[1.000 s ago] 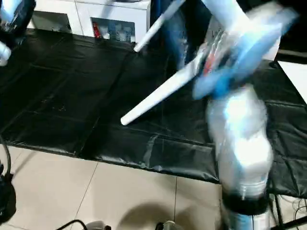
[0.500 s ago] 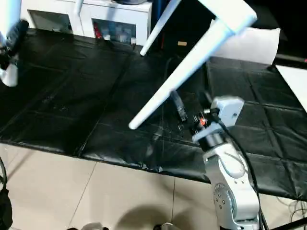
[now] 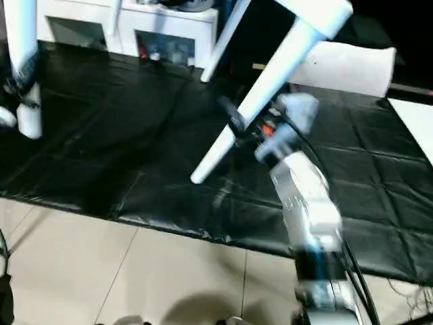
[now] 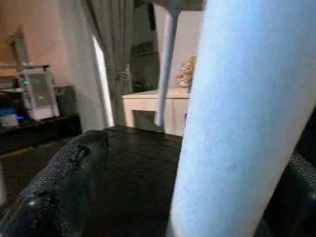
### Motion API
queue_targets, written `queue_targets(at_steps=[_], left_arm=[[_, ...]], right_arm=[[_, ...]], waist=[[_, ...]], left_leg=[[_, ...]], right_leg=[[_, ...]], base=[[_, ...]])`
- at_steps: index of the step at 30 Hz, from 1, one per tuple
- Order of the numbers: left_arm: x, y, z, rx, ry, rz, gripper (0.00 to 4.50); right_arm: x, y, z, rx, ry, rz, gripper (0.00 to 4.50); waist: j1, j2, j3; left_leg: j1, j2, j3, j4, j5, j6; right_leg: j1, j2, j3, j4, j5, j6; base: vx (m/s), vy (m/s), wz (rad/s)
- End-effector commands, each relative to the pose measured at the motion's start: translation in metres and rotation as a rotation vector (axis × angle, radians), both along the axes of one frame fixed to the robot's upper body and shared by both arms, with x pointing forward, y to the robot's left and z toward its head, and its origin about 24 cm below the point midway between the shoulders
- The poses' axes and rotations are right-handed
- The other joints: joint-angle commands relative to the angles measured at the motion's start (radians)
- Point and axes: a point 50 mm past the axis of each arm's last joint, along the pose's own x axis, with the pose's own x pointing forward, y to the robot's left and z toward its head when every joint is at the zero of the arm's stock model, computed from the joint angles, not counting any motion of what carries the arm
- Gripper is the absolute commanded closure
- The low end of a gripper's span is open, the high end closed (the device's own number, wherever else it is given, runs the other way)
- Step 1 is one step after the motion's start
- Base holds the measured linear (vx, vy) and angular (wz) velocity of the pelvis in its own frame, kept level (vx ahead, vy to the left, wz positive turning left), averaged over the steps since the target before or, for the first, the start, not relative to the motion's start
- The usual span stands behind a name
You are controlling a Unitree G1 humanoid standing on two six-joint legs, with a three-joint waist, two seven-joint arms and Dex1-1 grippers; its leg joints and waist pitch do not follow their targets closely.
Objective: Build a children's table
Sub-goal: Flip table
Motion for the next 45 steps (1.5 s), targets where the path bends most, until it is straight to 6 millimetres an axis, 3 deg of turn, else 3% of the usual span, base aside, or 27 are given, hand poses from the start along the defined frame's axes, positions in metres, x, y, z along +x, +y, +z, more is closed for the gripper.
queue_targets(at_steps=[1, 2, 4, 7, 15, 16, 17, 19, 21, 23, 24, 26, 28, 30, 32, 33, 34, 35, 37, 38, 39, 40, 41, 42, 43, 44, 45], left_arm=[[0.009, -0.025, -0.026, 0.071, 0.107, -0.071, 2.76], [0.01, -0.025, -0.035, 0.091, 0.14, -0.044, 2.77], [0.012, -0.025, -0.045, 0.125, 0.171, -0.004, 2.84], [0.016, -0.023, -0.047, 0.135, 0.171, 0.043, 2.85], [0.021, -0.01, -0.049, 0.141, 0.17, 0.119, 2.86], [0.017, -0.005, -0.051, 0.127, 0.165, 0.123, 2.3], [0.014, -0.001, -0.053, 0.116, 0.165, 0.128, 2.16], [0.006, 0.006, -0.057, 0.127, 0.161, 0.129, 2.03], [0.002, 0.009, -0.058, 0.124, 0.159, 0.131, 1.89], [-0.016, 0.017, -0.062, 0.066, 0.144, 0.127, 1.74], [-0.016, 0.017, -0.062, 0.066, 0.144, 0.127, 1.71], [-0.035, 0.026, -0.067, -0.015, 0.138, 0.125, 1.6], [-0.051, 0.031, -0.07, -0.085, 0.128, 0.116, 1.32], [-0.073, 0.026, -0.069, -0.158, 0.113, 0.06, 1.26], [-0.08, 0.023, -0.071, -0.172, 0.129, 0.052, 1.0], [-0.086, 0.018, -0.075, -0.172, 0.157, 0.036, 0.92], [-0.093, 0.009, -0.079, -0.175, 0.188, 0.004, 0.92], [-0.098, -0.001, -0.082, -0.18, 0.215, -0.031, 0.92], [-0.117, -0.037, -0.1, -0.207, 0.335, -0.155, 0.92], [-0.122, -0.046, -0.106, -0.218, 0.366, -0.177, 0.92], [-0.126, -0.053, -0.112, -0.227, 0.397, -0.2, 0.92], [-0.129, -0.062, -0.119, -0.226, 0.422, -0.23, 0.92], [-0.131, -0.069, -0.125, -0.226, 0.443, -0.254, 0.92], [-0.136, -0.081, -0.141, -0.24, 0.512, -0.29, 0.92], [-0.138, -0.082, -0.146, -0.249, 0.536, -0.298, 0.92], [-0.141, -0.083, -0.152, -0.254, 0.565, -0.303, 0.92], [-0.143, -0.084, -0.158, -0.247, 0.596, -0.304, 0.92]], right_arm=[[-0.007, 0.015, 0.012, 0.009, -0.042, 0.098, 0.04], [-0.011, 0.016, 0.013, 0.017, -0.053, 0.109, 0.04], [-0.017, 0.017, 0.015, 0.028, -0.066, 0.12, 0.04], [-0.024, 0.02, 0.013, 0.032, -0.073, 0.134, 0.04], [-0.038, 0.034, 0.005, 0.037, -0.044, 0.158, 0.04], [-0.045, 0.034, -0.002, 0.036, -0.019, 0.155, 0.04], [-0.049, 0.034, -0.008, 0.029, -0.005, 0.15, 0.04], [-0.056, 0.028, -0.019, -0.003, 0.026, 0.115, 0.04], [-0.059, 0.024, -0.024, -0.014, 0.041, 0.093, 0.04], [-0.064, 0.004, -0.038, -0.033, 0.092, -0.012, 0.04], [-0.064, 0.004, -0.038, -0.033, 0.092, -0.012, 0.04], [-0.073, -0.01, -0.042, -0.035, 0.106, -0.049, 0.04], [-0.084, -0.017, -0.043, -0.03, 0.111, -0.049, 0.04], [-0.102, -0.022, -0.041, -0.016, 0.11, -0.042, 0.04], [-0.108, -0.023, -0.041, -0.013, 0.117, -0.039, 0.04], [-0.112, -0.023, -0.041, -0.02, 0.126, -0.031, 0.04], [-0.118, -0.023, -0.044, -0.027, 0.147, -0.018, 0.04], [-0.122, -0.023, -0.046, -0.035, 0.171, -0.003, 0.04], [-0.134, -0.02, -0.062, -0.076, 0.292, 0.082, 0.04], [-0.137, -0.018, -0.068, -0.083, 0.338, 0.11, 0.04], [-0.14, -0.017, -0.074, -0.113, 0.36, 0.14, 0.04], [-0.143, -0.015, -0.082, -0.146, 0.393, 0.189, 0.04], [-0.146, -0.012, -0.089, -0.167, 0.415, 0.239, 0.04], [-0.149, -0.008, -0.101, -0.161, 0.459, 0.316, 0.04], [-0.149, -0.006, -0.105, -0.156, 0.476, 0.335, 0.04], [-0.149, -0.003, -0.112, -0.163, 0.492, 0.377, 0.04], [-0.149, -0.001, -0.116, -0.171, 0.502, 0.406, 0.04]], waist=[[-0.009, 0.007, -0.072], [-0.008, 0.004, -0.072], [-0.002, 0.012, -0.074], [0.004, 0.007, -0.072], [-0.001, -0.001, -0.063], [-0.002, -0.002, -0.063], [0.001, -0.008, -0.065], [0.0, 0.001, -0.067], [-0.004, -0.002, -0.068], [-0.008, 0.009, -0.067], [-0.009, 0.006, -0.065], [-0.008, 0.009, -0.06], [-0.01, 0.004, -0.052], [-0.009, 0.013, -0.047], [-0.011, 0.014, -0.039], [-0.013, 0.022, -0.038], [-0.012, 0.027, -0.039], [-0.016, 0.023, -0.035], [-0.017, 0.042, -0.026], [-0.024, 0.039, -0.012], [-0.033, 0.04, -0.008], [-0.039, 0.037, -0.006], [-0.042, 0.043, -0.008], [-0.031, 0.078, -0.006], [-0.006, 0.08, -0.014], [0.022, 0.071, 0.004], [0.019, 0.015, -0.008]], left_leg=[[0.001, 0.038, 0.0, -0.086, -0.104, 0.018], [0.001, 0.038, 0.002, -0.087, -0.098, 0.022], [0.004, 0.04, 0.0, -0.089, -0.094, 0.017], [0.009, 0.046, -0.003, -0.093, -0.105, -0.003], [0.01, 0.042, -0.009, -0.101, -0.219, -0.031], [0.008, 0.041, -0.01, -0.101, -0.215, -0.029], [0.006, 0.043, -0.01, -0.101, -0.195, -0.027], [0.004, 0.046, -0.013, -0.105, -0.185, -0.029], [0.002, 0.047, -0.012, -0.105, -0.176, -0.031], [0.001, 0.049, -0.011, -0.106, -0.188, -0.037], [0.001, 0.05, -0.01, -0.106, -0.201, -0.038], [0.003, 0.049, -0.01, -0.107, -0.264, -0.037], [0.007, 0.043, -0.008, -0.107, -0.32, -0.026], [0.014, 0.045, -0.012, -0.107, -0.373, -0.018], [0.024, 0.04, -0.013, -0.107, -0.408, -0.004], [0.03, 0.035, -0.016, -0.104, -0.419, -0.001], [0.032, 0.037, -0.018, -0.106, -0.415, 0.001], [0.019, 0.045, -0.022, -0.117, -0.41, 0.003], [0.029, 0.054, -0.024, -0.124, -0.475, 0.0], [0.035, 0.052, -0.025, -0.127, -0.542, -0.002], [0.073, 0.042, -0.021, -0.109, -0.608, -0.002], [0.078, 0.038, -0.022, -0.104, -0.619, 0.002], [0.08, 0.038, -0.025, -0.103, -0.628, 0.006], [-0.013, 0.124, -0.047, -0.207, -0.789, 0.007], [-0.049, 0.138, -0.049, -0.222, -0.843, -0.013], [-0.043, 0.124, -0.006, -0.253, -0.935, 0.006], [0.028, 0.064, -0.006, -0.158, -0.766, -0.019]], right_leg=[[0.062, -0.08, 0.064, -0.057, -0.184, -0.137], [0.062, -0.079, 0.064, -0.059, -0.19, -0.124], [0.062, -0.085, 0.065, -0.058, -0.199, -0.113], [0.059, -0.087, 0.064, -0.057, -0.181, -0.118], [0.058, -0.094, 0.063, -0.087, -0.388, -0.046], [0.058, -0.093, 0.063, -0.088, -0.387, -0.044], [0.06, -0.094, 0.064, -0.084, -0.363, -0.04], [0.062, -0.094, 0.064, -0.079, -0.321, -0.046], [0.063, -0.091, 0.065, -0.074, -0.264, -0.061], [0.063, -0.093, 0.066, -0.068, -0.217, -0.107], [0.063, -0.094, 0.067, -0.07, -0.228, -0.11], [0.063, -0.099, 0.067, -0.079, -0.322, -0.105], [0.057, -0.094, 0.063, -0.1, -0.436, -0.072], [0.055, -0.099, 0.059, -0.113, -0.553, -0.035], [0.046, -0.092, 0.047, -0.136, -0.644, -0.005], [0.044, -0.088, 0.037, -0.145, -0.676, 0.016], [0.047, -0.091, 0.037, -0.15, -0.666, 0.017], [0.058, -0.086, 0.033, -0.146, -0.623, 0.016], [0.056, -0.084, 0.025, -0.153, -0.611, 0.01], [0.052, -0.077, 0.015, -0.168, -0.667, 0.028], [0.037, -0.07, -0.015, -0.205, -0.752, 0.064], [0.039, -0.064, -0.033, -0.218, -0.779, 0.087], [0.048, -0.061, -0.05, -0.225, -0.784, 0.106], [0.155, -0.047, -0.04, -0.037, -0.542, 0.073], [0.173, -0.055, -0.003, 0.056, -0.332, 0.032], [0.135, -0.036, 0.036, 0.111, -0.264, 0.016], [0.077, -0.077, 0.109, 0.003, -0.655, 0.075]], base=[[0.0, 0.0, 0.0], [0.0, 0.0, 0.0], [0.0, 0.0, 0.0], [0.0, 0.0, 0.0], [0.0, 0.0, 0.0], [0.0, 0.0, 0.0], [0.0, 0.0, 0.0], [0.0, 0.0, 0.0], [0.0, 0.0, 0.0], [0.0, 0.0, 0.0], [0.0, 0.0, 0.0], [0.0, 0.0, 0.0], [0.0, 0.0, 0.0], [0.0, 0.0, 0.0], [0.0, 0.0, 0.0], [0.0, 0.0, 0.0], [0.0, 0.0, 0.0], [0.0, 0.0, 0.0], [0.0, 0.0, 0.0], [0.0, 0.0, 0.0], [0.0, 0.0, 0.0], [0.0, 0.0, 0.0], [0.0, 0.0, 0.0], [-0.059, 0.01, -0.02], [-0.085, -0.018, 0.04], [-0.085, -0.018, 0.04], [0.0, 0.0, 0.0]])
